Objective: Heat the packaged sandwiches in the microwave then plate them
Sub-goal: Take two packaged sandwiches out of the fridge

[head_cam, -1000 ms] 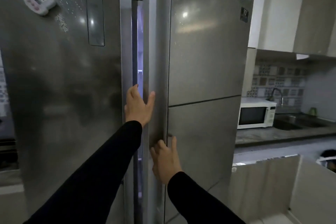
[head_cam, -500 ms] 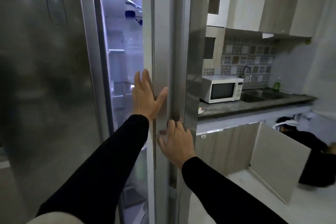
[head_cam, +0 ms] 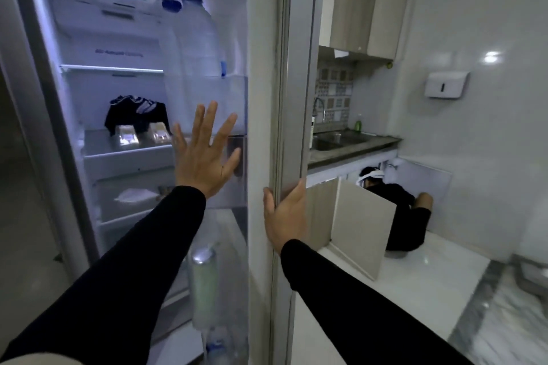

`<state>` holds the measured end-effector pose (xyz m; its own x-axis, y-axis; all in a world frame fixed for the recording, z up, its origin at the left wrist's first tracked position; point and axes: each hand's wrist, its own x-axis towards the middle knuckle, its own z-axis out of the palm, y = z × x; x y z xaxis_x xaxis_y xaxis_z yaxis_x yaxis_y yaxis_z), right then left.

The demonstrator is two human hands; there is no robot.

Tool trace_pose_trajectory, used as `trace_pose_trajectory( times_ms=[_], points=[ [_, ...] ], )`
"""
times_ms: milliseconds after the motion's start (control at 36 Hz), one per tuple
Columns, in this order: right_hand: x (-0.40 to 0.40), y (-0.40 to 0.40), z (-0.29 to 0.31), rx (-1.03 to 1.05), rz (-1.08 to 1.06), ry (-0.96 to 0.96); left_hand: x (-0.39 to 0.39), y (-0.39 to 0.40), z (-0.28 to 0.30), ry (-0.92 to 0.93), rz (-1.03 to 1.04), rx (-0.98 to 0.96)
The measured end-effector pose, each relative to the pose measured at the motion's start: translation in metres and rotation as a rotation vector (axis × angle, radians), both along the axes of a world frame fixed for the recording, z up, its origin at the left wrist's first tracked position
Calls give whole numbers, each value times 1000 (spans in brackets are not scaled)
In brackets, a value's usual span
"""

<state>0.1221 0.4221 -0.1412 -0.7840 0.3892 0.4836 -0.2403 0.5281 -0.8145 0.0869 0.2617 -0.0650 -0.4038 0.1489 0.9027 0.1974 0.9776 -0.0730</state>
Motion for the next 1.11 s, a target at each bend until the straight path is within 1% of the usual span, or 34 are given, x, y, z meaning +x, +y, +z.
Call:
trace_pose_trajectory(
  times_ms=[194,306,472,583,639,722,806,889,944,1111],
  points=[
    [-13,51,10,-86,-55,-57,-9,59,-6,99,11,-75],
    [-24,80,19,-145,-64,-93,-18,89,-8,81,21,-105],
    [-35,117,30,-248,66,-201,-23,123,-7,45,40,-134],
    [-34,133,34,-243,86,-238,-25,133,-10,46,-1,-146],
    [-31,134,33,-224,101,-243,-26,135,-16,45,-29,-93],
    [-24,123,31,-177,113,-253,-27,132,-27,-7,-54,27],
    [-20,107,28,-135,115,-232,-27,131,-36,-71,-103,32],
    [-15,91,28,-109,215,-198,-25,132,-38,-140,-141,11],
    [-14,84,29,-139,266,-211,-23,130,-40,-188,-167,26],
    [-17,92,37,-112,255,-277,-14,107,-48,-323,-145,106]
  ],
)
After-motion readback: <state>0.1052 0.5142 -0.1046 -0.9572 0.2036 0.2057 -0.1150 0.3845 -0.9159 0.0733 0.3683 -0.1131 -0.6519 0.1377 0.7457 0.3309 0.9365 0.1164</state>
